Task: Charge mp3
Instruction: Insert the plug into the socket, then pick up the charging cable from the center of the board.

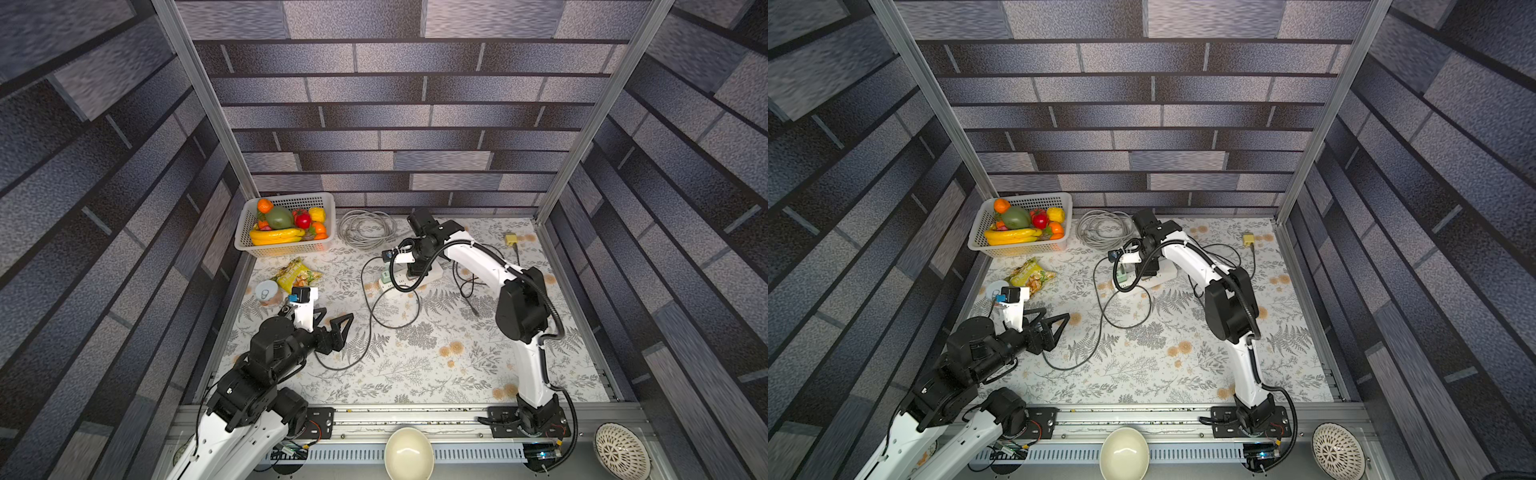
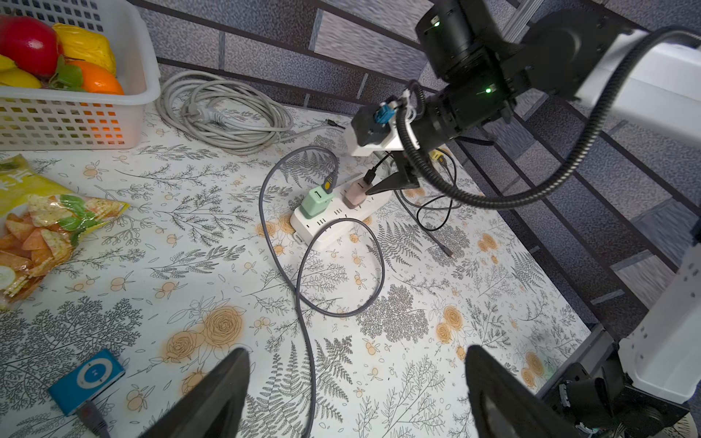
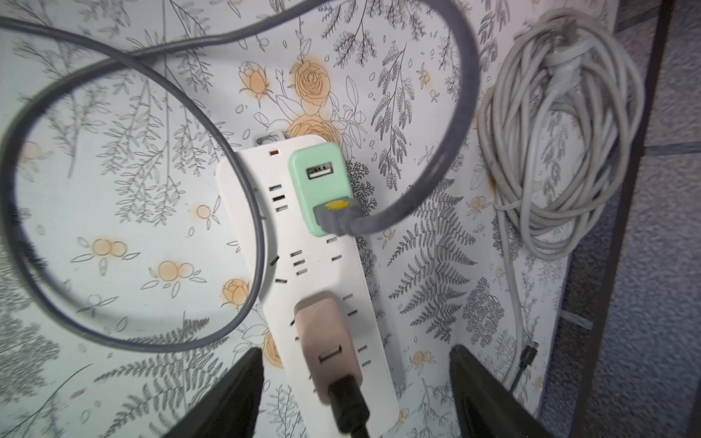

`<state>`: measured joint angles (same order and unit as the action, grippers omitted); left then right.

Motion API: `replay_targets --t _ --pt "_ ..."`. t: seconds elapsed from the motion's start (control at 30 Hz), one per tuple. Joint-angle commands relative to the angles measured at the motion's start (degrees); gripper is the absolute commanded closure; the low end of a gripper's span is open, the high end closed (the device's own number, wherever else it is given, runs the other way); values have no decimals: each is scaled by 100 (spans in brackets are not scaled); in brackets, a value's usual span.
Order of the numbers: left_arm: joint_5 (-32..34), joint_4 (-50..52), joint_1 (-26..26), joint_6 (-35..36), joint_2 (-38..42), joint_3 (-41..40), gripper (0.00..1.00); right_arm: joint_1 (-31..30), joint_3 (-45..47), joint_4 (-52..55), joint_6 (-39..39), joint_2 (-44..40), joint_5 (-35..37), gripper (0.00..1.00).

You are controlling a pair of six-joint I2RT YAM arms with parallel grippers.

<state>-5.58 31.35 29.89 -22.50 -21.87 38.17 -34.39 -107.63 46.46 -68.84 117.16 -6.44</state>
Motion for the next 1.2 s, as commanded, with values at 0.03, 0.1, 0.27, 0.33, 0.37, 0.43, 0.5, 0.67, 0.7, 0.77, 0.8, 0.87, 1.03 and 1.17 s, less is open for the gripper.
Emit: replay_targets --t 0.03,0.1,0.27,0.33,0.37,0.43,0.5,0.67,0.7,0.77,0.8,0.87,1.03,1.17 --pt "37 -56 -21 -76 78 90 9 -49 1319 -655 721 -1499 -302 21" --pt "31 -146 -19 -96 57 37 9 -33 2231 -1277 1234 -2330 -409 21" --pt "31 -784 -1 -193 -231 -228 9 415 4578 -3874 5156 -4905 -148 6" --pt "-106 -1365 69 -250 -529 -376 9 1237 4870 -3385 7616 -5511 69 9" --pt "-98 -1615 142 -250 -699 -429 9 1541 4734 -2783 8248 -5546 288 11" --pt "67 -2080 446 -122 -1120 -462 8 2123 4369 -1394 9040 -5379 847 15" --pt "379 -2339 878 191 -1560 -391 8 2782 4394 -1033 9293 -5168 600 16" --pt "892 -2883 1573 688 -2277 -223 4 4383 4814 -1886 10058 -4184 -1219 34" --pt "841 -3004 1594 663 -2351 -249 4 4503 4761 -2058 10099 -3870 -1410 40" --pt "777 -3170 1661 633 -2451 -299 4 4547 4708 -2235 10056 -3338 -1527 45" --pt "790 -3213 1724 642 -2475 -331 4 4565 4507 -2366 10098 -3094 -1559 48" --pt "895 -3226 1840 692 -2506 -377 4 4590 4513 -2676 10229 -2729 -1720 54" --pt "1043 -3157 1933 652 -2473 -469 4 4586 4581 -3379 10612 -2105 -2045 56" --pt "1143 -3092 1933 601 -2405 -495 4 4588 4602 -3733 10839 -1725 -2085 59"
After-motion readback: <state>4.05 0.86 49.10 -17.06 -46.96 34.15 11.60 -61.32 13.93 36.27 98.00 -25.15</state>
